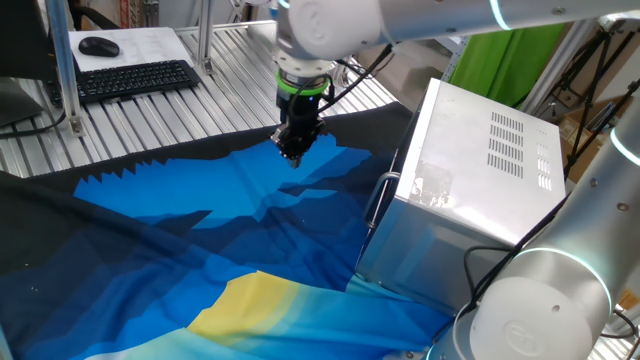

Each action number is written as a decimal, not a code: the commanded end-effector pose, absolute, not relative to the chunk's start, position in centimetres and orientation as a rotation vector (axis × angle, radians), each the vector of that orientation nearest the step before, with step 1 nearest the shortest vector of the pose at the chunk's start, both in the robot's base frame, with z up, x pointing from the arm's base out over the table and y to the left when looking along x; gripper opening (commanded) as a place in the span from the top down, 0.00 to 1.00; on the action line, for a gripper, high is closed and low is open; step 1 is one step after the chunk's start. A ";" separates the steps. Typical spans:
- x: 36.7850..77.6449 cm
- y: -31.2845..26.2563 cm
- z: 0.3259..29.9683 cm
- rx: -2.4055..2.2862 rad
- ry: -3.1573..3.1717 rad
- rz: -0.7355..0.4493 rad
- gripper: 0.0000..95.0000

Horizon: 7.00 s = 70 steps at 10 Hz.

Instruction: Open the microwave door

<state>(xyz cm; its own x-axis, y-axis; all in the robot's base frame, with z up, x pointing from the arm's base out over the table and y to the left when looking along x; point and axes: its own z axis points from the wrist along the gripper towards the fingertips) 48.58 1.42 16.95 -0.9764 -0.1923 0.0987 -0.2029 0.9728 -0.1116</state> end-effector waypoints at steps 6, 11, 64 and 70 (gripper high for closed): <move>47.2 0.3 15.7 0.354 -3.020 0.197 1.00; 46.9 0.6 15.4 0.358 -3.014 0.211 1.00; 42.7 -7.6 18.6 0.340 -2.957 0.332 1.00; 41.7 -8.4 19.2 0.330 -2.929 0.349 0.60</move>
<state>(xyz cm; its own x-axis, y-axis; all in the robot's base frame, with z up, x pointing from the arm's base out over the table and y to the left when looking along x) 41.76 -8.46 19.24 -0.9597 -0.1966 0.2008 -0.2385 0.9478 -0.2118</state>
